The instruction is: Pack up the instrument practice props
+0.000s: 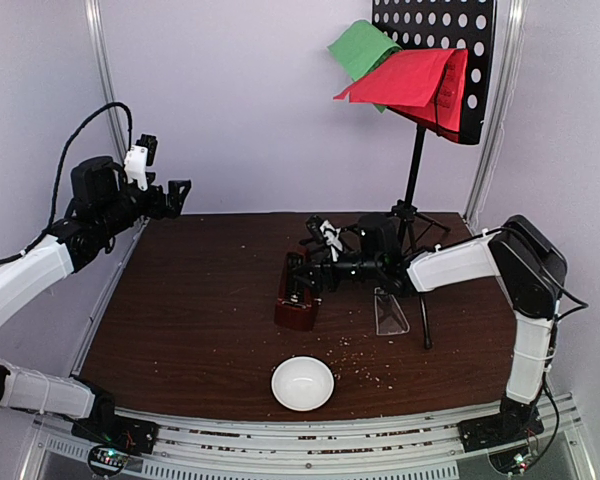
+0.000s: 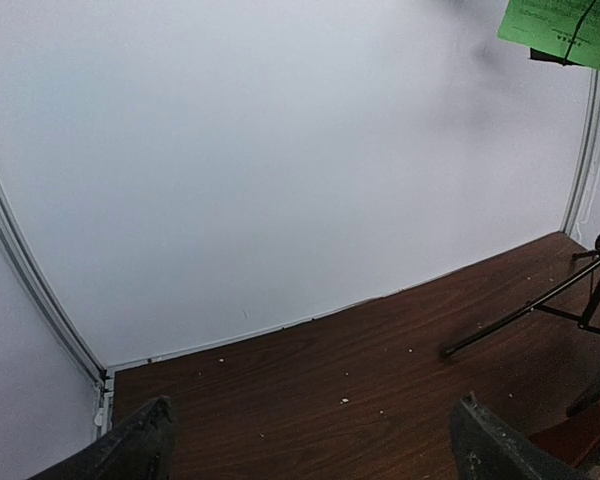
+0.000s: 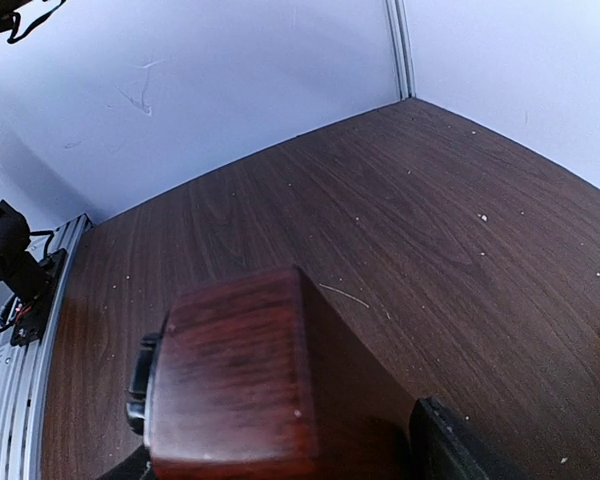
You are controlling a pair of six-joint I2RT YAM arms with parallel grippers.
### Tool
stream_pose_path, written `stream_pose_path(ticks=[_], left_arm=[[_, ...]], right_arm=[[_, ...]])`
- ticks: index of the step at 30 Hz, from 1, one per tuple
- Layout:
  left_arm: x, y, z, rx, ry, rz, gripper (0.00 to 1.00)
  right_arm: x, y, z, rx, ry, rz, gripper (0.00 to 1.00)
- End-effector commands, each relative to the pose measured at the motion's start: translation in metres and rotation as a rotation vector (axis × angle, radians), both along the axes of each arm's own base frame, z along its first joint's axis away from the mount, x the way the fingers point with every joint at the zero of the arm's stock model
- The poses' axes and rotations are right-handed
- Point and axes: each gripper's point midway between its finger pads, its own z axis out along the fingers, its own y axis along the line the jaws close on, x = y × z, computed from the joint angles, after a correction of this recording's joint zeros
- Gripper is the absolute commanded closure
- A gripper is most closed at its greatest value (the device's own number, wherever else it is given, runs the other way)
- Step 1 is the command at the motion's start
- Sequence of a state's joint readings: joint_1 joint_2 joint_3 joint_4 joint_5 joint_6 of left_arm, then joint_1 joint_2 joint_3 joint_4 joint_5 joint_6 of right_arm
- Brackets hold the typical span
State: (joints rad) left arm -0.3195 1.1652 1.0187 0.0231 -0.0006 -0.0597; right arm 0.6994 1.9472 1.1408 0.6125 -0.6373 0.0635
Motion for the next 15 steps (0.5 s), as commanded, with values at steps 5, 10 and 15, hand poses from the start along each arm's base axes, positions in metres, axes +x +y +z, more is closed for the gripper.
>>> stream_pose_path(ticks=[5,10,15], left_arm=[[0.003,0.001,0.005,-0.001,-0.038,0.004,0.02],[0.002,0.001,0.006,-0.001,-0.039,0.003,0.02],[0.002,0.002,0.006,0.001,-0.039,0.005,0.02]], right_arm=[[0.007,0.001,0.000,0.005,0.046,-0.015,0.26],[0.008,0.002,0.006,0.017,0.048,-0.014,0.19],[-0.001,0.001,0.019,0.059,0.042,0.020,0.00]])
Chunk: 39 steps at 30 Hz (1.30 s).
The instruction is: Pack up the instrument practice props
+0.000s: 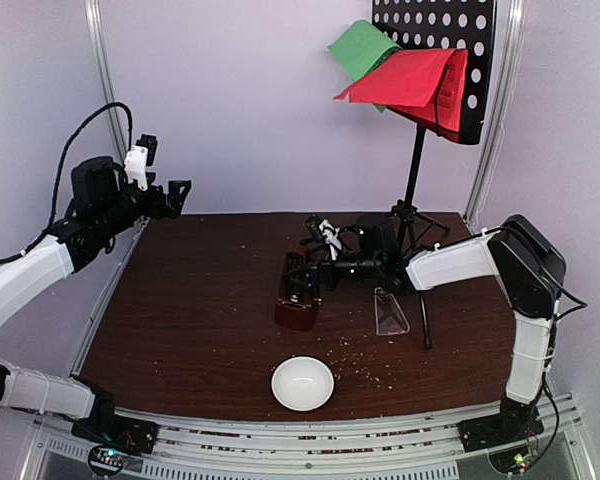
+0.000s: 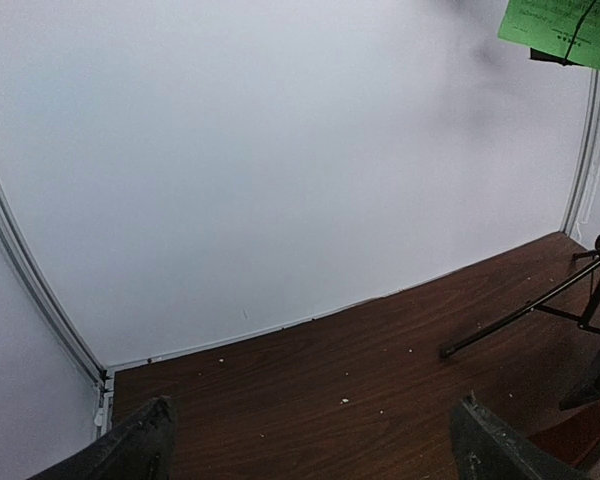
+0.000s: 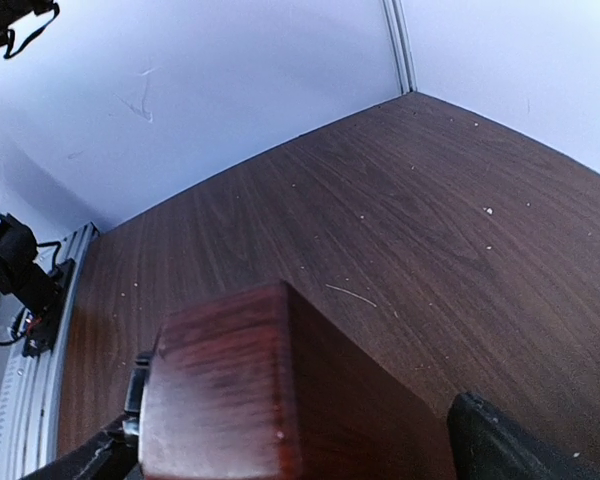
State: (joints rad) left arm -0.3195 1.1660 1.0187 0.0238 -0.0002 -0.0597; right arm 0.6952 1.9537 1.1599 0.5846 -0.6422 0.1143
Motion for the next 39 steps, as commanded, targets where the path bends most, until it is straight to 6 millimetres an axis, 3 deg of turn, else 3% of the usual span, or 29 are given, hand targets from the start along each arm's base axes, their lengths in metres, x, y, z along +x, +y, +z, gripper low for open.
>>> stream_pose_path(ticks=[1,9,14,18,23,25,29,32,35,39], left_arm=[[0.002,0.002,0.006,0.002,-0.039,0.006,0.02],[-0.002,0.003,0.014,0.001,-0.058,0.007,0.02],[-0.002,0.008,0.012,0.015,-0.067,0.030,0.02],[0.000,-0.004,0.005,0.026,-0.051,-0.025,0.02],[-0.008,-0.044,-0.008,0.089,-0.020,-0.134,0.02],[-0.014,-0.069,-0.014,0.089,0.023,-0.193,0.03],[-0.044,-0.127,-0.046,0.098,0.102,-0.328,0.04],[-0.068,-0.164,-0.077,0.057,0.177,-0.453,0.05],[-0.085,-0.182,-0.099,-0.010,0.227,-0.527,0.05],[-0.101,-0.199,-0.115,-0.052,0.239,-0.596,0.02]], right_arm=[[-0.006,0.001,0.024,0.065,-0.020,0.036,0.00],[-0.010,-0.029,0.052,0.072,-0.083,-0.044,0.00],[-0.021,-0.071,0.070,0.081,-0.140,-0.141,0.00],[-0.035,-0.116,0.075,0.071,-0.160,-0.240,0.00],[-0.040,-0.195,0.089,0.086,-0.184,-0.495,0.00],[-0.037,-0.230,0.084,0.069,-0.177,-0.622,0.00],[-0.029,-0.299,0.065,0.000,-0.162,-0.898,0.00],[-0.025,-0.348,0.061,0.076,-0.136,-1.095,0.00],[-0.029,-0.371,0.058,0.150,-0.132,-1.164,0.00],[-0.033,-0.375,0.054,0.182,-0.134,-1.166,0.00]])
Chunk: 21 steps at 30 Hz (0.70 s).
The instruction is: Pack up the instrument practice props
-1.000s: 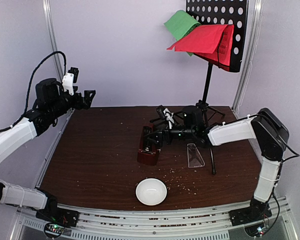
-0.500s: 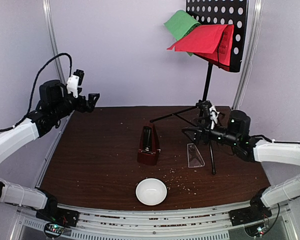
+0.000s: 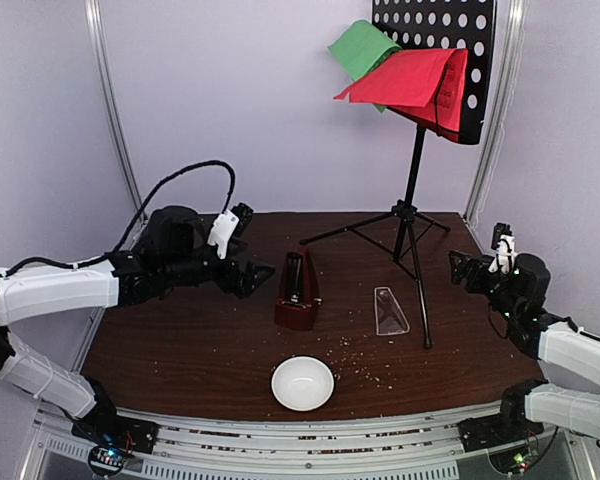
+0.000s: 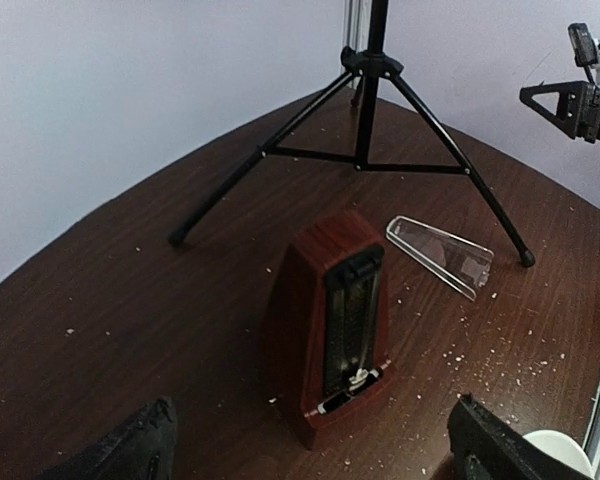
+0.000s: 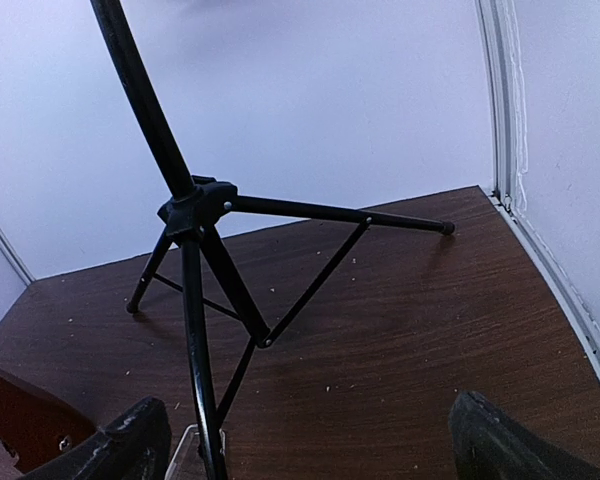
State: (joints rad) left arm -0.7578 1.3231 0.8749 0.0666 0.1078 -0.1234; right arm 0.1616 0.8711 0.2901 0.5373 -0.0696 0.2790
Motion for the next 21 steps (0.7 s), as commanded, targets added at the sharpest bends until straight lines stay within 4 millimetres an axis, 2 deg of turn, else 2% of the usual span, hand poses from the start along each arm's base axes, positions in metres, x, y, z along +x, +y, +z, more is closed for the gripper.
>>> stream_pose_path(ticks=[1,7,13,21], left_arm=[[-0.009,-0.022,0.003,-0.116,0.003,-0.055,0.02],[0.004,-0.033,-0.030,-0.058,0.035,-0.021,0.02],[0.010,-0.051,-0.039,-0.059,0.037,-0.052,0.02],[0.020,-0.060,-0.046,-0.051,0.032,-0.044,0.02]], right_arm=[[-0.002,-0.009,0.015,0.068,-0.084,-0.042,0.00],[-0.005,-0.011,0.013,0.072,-0.100,-0.052,0.00],[-0.011,-0.020,0.009,0.085,-0.115,-0.098,0.00],[-0.016,-0.022,0.009,0.088,-0.141,-0.105,0.00]])
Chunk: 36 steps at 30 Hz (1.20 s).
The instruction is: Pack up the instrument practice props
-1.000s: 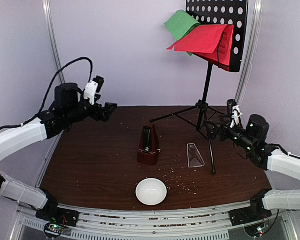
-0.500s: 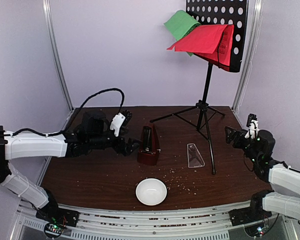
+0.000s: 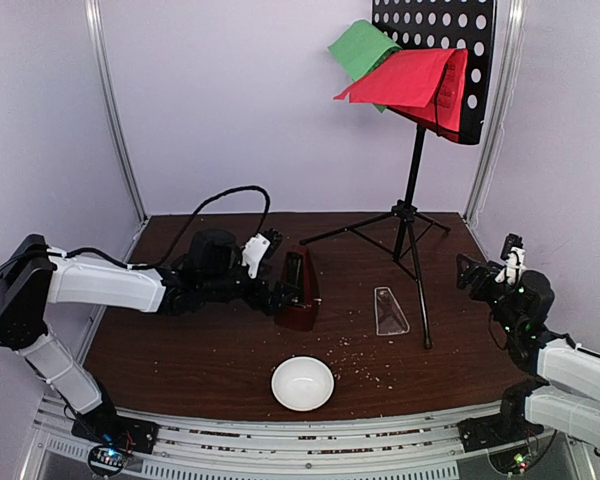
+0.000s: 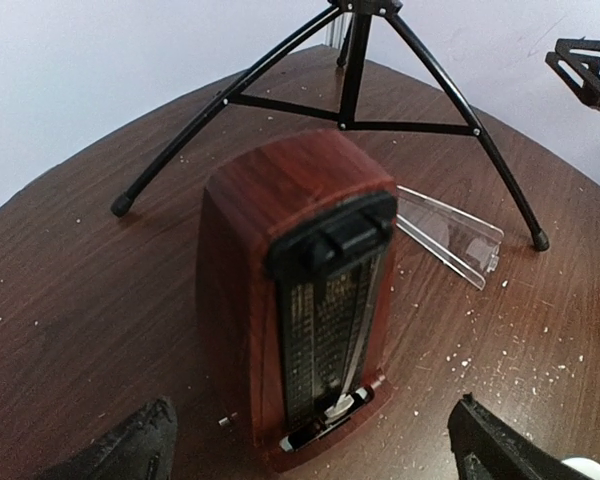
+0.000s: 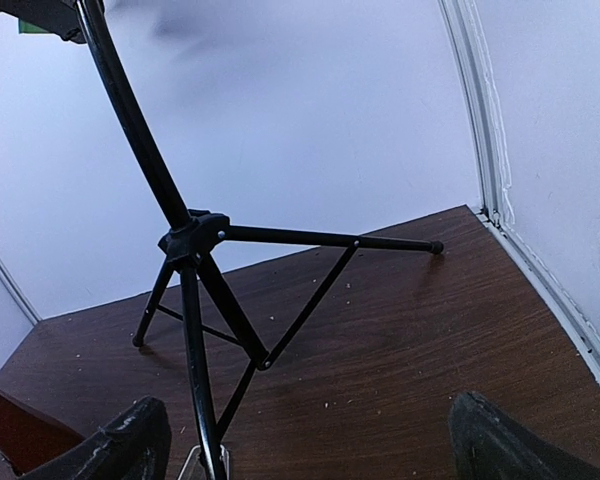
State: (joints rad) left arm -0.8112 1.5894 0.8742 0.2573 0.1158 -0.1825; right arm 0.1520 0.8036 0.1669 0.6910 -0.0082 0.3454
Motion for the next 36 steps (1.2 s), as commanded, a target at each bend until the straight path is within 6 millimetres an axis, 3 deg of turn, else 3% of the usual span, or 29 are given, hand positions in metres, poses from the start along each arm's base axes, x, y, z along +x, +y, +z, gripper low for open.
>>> stream_pose_path(ticks=[1,16,36], left_arm=[[0.012,-0.016,0.026,-0.069,-0.067,-0.002,0.02],[0.033,-0.017,0.031,-0.050,-0.111,0.073,0.11],[0.034,-0.017,0.023,-0.048,-0.097,0.080,0.37]], right_arm=[[-0.002,-0.007,0.010,0.011,-0.051,-0.032,0.00],[-0.002,-0.007,0.007,0.009,-0.046,-0.038,0.00],[-0.002,-0.008,0.005,0.007,-0.045,-0.038,0.00]])
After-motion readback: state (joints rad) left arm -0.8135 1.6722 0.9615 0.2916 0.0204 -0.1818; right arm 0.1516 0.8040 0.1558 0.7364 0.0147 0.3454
